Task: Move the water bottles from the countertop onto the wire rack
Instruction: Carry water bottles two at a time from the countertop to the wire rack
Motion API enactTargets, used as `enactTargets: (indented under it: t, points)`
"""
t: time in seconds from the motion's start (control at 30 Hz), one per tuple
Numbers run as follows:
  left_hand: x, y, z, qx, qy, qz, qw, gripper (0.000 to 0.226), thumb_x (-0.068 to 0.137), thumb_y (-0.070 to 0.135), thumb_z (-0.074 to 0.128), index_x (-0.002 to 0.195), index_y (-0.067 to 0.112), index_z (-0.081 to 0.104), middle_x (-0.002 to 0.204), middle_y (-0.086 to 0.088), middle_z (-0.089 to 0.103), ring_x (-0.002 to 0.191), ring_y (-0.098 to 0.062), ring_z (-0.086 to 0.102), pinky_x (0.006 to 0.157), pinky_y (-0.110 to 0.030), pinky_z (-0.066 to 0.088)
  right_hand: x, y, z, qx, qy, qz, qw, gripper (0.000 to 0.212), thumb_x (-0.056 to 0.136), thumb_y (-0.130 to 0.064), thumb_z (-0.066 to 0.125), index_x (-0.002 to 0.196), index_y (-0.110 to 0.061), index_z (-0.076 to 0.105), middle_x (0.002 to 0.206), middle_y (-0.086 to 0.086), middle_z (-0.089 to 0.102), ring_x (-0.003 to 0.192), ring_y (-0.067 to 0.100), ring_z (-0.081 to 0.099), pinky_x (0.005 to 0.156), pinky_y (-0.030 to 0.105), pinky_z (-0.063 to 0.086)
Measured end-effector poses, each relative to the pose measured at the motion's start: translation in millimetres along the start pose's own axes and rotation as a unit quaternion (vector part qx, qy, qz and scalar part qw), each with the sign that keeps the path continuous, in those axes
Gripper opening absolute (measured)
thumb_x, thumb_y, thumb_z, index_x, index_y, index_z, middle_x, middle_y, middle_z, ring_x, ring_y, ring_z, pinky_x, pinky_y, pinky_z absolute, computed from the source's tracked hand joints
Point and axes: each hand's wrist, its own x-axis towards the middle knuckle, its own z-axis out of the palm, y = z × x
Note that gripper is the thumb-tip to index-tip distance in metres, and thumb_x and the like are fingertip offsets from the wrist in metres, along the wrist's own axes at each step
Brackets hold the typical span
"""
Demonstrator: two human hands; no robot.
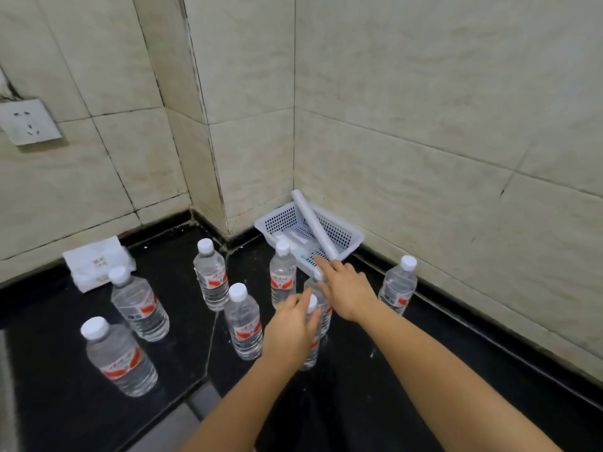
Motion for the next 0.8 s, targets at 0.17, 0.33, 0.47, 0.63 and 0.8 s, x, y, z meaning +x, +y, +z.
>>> enactTargets:
  t: [0.17,0.33,0.47,0.63,0.8]
  points:
    - [0,-7,6,-0.019,0.042,0.015,0.999,0.042,0.094,0.039,0.046,0.133,0.024,0.044,0.117,0.0,0.057,0.11,-0.018,0.051,0.082,-0.033,0.049,2,3,12,-0.003,0.018,0.007,1.0,0.045,0.101,-0.032,0.04,0.145,-0.027,0.029,0.132,0.006,0.051,0.119,0.028,0.047,0.09,0.044,0.04]
    - [-4,-9,3,-0.04,0.074,0.032,0.996,0.04,0.09,0.033,0.055,0.127,0.018,0.052,0.109,-0.005,0.062,0.101,-0.021,0.058,0.078,-0.032,0.048,-25,5,17,0.075,0.047,0.035,0.995,0.037,0.099,-0.031,0.045,0.135,-0.023,0.042,0.119,0.006,0.052,0.109,0.027,0.05,0.085,0.041,0.045]
    - [-5,-6,1,-0.019,0.048,0.051,0.997,0.029,0.087,0.032,0.058,0.112,0.018,0.056,0.096,-0.005,0.061,0.089,-0.022,0.059,0.073,-0.037,0.051,-56,15,25,0.085,0.079,0.064,0.991,0.031,0.095,-0.033,0.053,0.122,-0.019,0.053,0.109,0.005,0.057,0.103,0.025,0.052,0.084,0.04,0.046]
    - [-8,-7,-4,-0.013,0.026,0.089,0.996,0.028,0.084,0.029,0.063,0.108,0.014,0.062,0.094,-0.006,0.061,0.091,-0.022,0.057,0.076,-0.036,0.05,-99,30,29,0.223,0.1,0.176,0.954,0.023,0.08,-0.033,0.07,0.099,-0.024,0.063,0.099,-0.001,0.064,0.09,0.019,0.058,0.076,0.033,0.048]
    - [-21,17,2,-0.025,-0.014,0.154,0.988,0.041,0.076,0.044,0.051,0.092,0.01,0.067,0.077,-0.004,0.056,0.076,-0.021,0.053,0.061,-0.03,0.044,-153,50,11,0.25,0.104,0.237,0.933,0.015,0.074,-0.032,0.071,0.082,-0.02,0.066,0.085,-0.001,0.068,0.079,0.017,0.061,0.063,0.029,0.045]
